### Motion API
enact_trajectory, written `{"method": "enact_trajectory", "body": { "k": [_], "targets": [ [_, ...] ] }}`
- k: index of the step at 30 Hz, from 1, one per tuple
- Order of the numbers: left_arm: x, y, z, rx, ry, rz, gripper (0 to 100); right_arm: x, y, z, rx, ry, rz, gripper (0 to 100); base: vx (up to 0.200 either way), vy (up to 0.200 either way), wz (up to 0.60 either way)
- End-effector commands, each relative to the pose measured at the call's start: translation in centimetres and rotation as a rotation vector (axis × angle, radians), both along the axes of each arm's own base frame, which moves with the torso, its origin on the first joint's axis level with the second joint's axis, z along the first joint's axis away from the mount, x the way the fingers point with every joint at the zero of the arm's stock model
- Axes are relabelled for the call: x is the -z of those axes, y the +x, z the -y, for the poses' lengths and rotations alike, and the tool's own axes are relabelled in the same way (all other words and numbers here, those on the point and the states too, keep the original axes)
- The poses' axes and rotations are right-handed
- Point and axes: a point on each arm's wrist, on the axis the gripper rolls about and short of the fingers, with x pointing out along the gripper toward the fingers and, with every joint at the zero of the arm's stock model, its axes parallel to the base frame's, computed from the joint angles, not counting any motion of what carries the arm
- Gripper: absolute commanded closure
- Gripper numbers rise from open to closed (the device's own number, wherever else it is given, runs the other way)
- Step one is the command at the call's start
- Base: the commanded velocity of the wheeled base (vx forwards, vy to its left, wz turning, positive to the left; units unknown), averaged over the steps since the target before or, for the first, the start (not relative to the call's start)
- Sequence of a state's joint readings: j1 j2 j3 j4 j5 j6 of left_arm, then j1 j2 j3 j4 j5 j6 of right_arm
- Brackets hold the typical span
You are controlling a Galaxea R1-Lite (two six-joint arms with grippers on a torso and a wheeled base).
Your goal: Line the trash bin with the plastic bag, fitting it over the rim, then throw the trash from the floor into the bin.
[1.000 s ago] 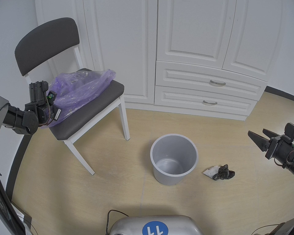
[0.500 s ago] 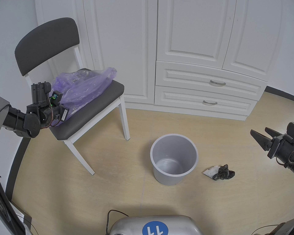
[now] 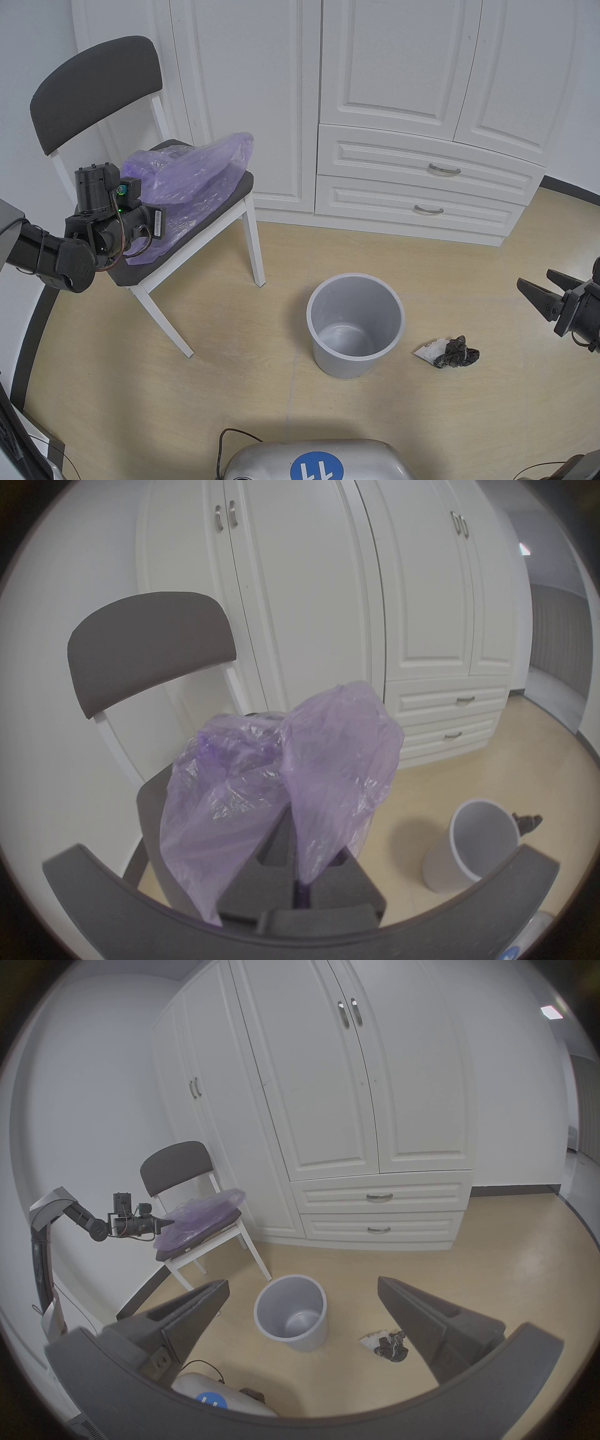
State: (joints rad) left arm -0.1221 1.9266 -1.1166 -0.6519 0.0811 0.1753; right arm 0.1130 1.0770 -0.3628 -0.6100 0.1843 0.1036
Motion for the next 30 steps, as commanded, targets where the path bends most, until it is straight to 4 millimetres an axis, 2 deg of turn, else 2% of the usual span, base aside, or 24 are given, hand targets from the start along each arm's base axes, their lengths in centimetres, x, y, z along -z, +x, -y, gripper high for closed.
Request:
{"method": "enact_trajectory", "body": {
  "k": [1,2,4,7,11,17,23,30],
  "targets": [
    [-0.3,0.6,1.7,0.049,-0.040,0.025,100,-1.1,-0.1,-0.1,-0.011,0.002,0.022,0,0.000,0.000,0.00],
    [-0.3,0.6,1.7,0.049,-0.040,0.025,100,-1.1,-0.1,-0.1,-0.011,0.002,0.022,0,0.000,0.000,0.00],
    [-0.6,0.7,3.4,0.099,-0.076,0.039,100,-1.0,-0.2,-0.4,-0.030,0.001,0.020,0,0.000,0.000,0.00],
    [0.3,1.9,5.1,0.139,-0.071,0.036,100,-1.0,-0.2,-0.6,-0.042,-0.004,0.012,0,0.000,0.000,0.00],
    [0.1,1.8,5.9,0.165,-0.085,0.052,100,-0.9,0.0,-0.8,-0.049,-0.007,-0.006,0,0.000,0.000,0.00],
    [-1.6,0.6,7.1,0.195,-0.188,0.118,100,-0.4,0.0,-1.4,-0.085,-0.011,-0.035,0,0.000,0.000,0.00],
    [-1.6,-0.6,7.1,0.205,-0.233,0.133,100,0.5,0.4,-2.2,-0.113,-0.025,-0.089,0,0.000,0.000,0.00],
    [-0.1,-1.1,6.2,0.195,-0.220,0.113,100,0.9,0.8,-3.1,-0.101,-0.046,-0.117,0,0.000,0.000,0.00]
  ]
}}
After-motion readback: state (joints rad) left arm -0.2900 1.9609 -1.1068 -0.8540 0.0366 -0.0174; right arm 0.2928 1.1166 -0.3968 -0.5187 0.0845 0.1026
